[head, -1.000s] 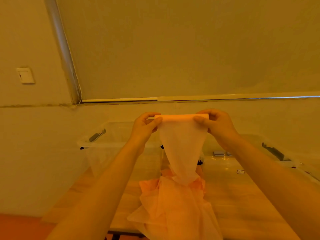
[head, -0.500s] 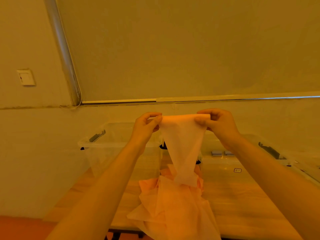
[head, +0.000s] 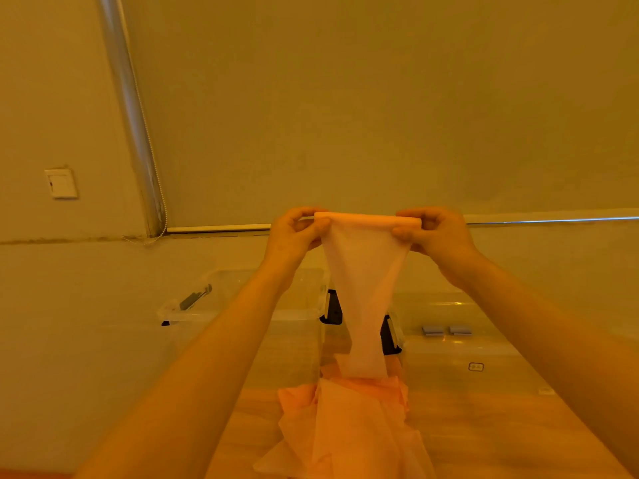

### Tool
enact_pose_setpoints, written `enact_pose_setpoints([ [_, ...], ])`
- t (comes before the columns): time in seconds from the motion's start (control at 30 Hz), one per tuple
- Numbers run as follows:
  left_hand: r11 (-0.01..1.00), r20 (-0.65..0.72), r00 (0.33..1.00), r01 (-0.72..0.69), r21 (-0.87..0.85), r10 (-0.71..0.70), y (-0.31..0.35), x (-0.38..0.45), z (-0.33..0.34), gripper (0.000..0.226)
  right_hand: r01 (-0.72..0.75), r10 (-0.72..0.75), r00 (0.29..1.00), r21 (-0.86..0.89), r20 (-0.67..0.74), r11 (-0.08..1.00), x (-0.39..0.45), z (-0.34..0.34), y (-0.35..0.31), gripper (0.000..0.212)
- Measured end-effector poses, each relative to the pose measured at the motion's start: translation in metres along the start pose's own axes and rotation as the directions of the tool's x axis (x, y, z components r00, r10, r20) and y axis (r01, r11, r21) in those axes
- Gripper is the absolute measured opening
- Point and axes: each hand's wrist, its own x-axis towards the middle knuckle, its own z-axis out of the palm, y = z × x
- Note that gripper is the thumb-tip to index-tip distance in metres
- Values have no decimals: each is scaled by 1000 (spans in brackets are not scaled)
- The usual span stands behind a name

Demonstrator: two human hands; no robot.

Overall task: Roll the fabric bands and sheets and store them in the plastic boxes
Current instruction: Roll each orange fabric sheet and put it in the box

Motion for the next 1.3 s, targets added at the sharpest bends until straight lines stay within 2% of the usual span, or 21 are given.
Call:
enact_pose_setpoints([
  [0.17,999,-3,1000,-9,-53,9,31,23,7,19,-7,0,999,147,51,989,22,0,-27,38],
  [0.37,997,-4,999,-43,-59,43,53,38,7,18,-18,10,998,130,58,991,33,-4,-48,19],
  [0.53,992,4,996,-89,-88,89,87,49,7,13,35,-47,997,180,58,983,46,-4,-87,38],
  [0.7,982,-41,990,-141,-124,137,118,56,10,15,88,-100,994,235,38,968,55,2,-124,38],
  [0.8,992,-44,996,-81,-99,77,113,53,10,13,61,-72,996,207,49,976,50,3,-116,36],
  [1.0,993,34,993,117,-4,-116,49,26,2,7,-76,61,993,161,98,984,18,-4,-46,19],
  [1.17,972,57,971,228,50,-231,2,-1,-3,23,-124,114,989,116,89,985,-14,-9,1,33],
  [1.3,956,42,960,269,119,-275,-14,-14,-4,22,-124,125,987,-14,98,992,-29,-10,15,31],
])
